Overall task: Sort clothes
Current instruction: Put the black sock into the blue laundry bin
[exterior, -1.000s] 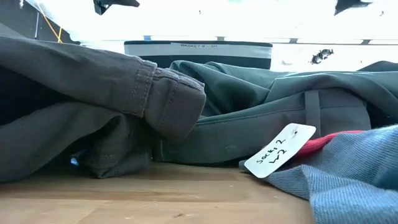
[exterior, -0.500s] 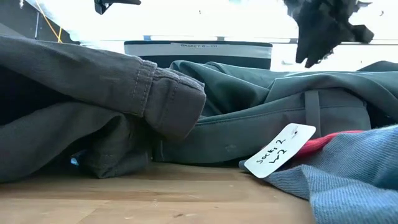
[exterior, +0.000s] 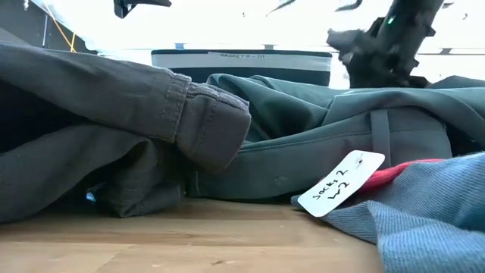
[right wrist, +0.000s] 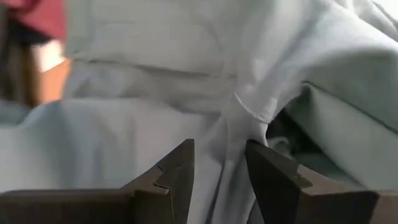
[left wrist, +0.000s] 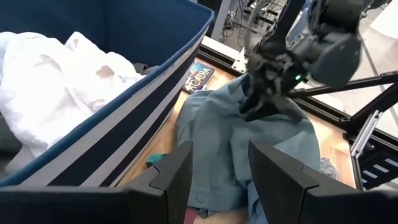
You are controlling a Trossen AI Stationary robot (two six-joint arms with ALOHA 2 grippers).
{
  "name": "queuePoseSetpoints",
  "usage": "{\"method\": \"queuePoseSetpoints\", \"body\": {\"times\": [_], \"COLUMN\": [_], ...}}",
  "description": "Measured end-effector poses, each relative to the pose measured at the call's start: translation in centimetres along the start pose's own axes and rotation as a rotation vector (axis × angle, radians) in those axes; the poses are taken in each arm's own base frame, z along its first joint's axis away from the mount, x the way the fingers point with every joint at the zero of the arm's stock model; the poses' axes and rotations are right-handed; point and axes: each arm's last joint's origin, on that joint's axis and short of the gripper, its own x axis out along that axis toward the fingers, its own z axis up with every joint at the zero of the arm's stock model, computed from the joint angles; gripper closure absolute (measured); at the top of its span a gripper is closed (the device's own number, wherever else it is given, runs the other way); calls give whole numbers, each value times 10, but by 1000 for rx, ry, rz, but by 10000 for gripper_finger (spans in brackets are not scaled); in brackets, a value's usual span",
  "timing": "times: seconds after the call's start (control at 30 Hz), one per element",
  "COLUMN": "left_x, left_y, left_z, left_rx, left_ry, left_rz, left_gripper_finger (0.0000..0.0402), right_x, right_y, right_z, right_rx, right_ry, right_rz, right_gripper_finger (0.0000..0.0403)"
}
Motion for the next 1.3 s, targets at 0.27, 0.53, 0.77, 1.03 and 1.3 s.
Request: {"method": "queuePoseSetpoints", "body": {"times": [0.27,0.53,0.77,1.03,1.3], "left_x": [0,0,0,0,9], "left_y": [0,0,1,0,-3], "left_z": [2,2,2,2,1], "left_rx": [-15,-16,-16,-16,-13], "left_ry": [-27,-32,-40,-42,-24], "left_rz": [14,23,39,41,38], "left_gripper_finger": [250,250,250,250,250], "right_x": [28,22,-40,-152,-188], "right_y": [2,4,20,31,37], "right_z": [-9,-26,-22,-9,-14], "right_rx": [-54,-93,-86,-41,19], "right_ry": [117,230,106,-148,-49], "right_rz": [-80,-97,-137,-152,-3], "right_gripper_finger": [265,388,398,400,402]}}
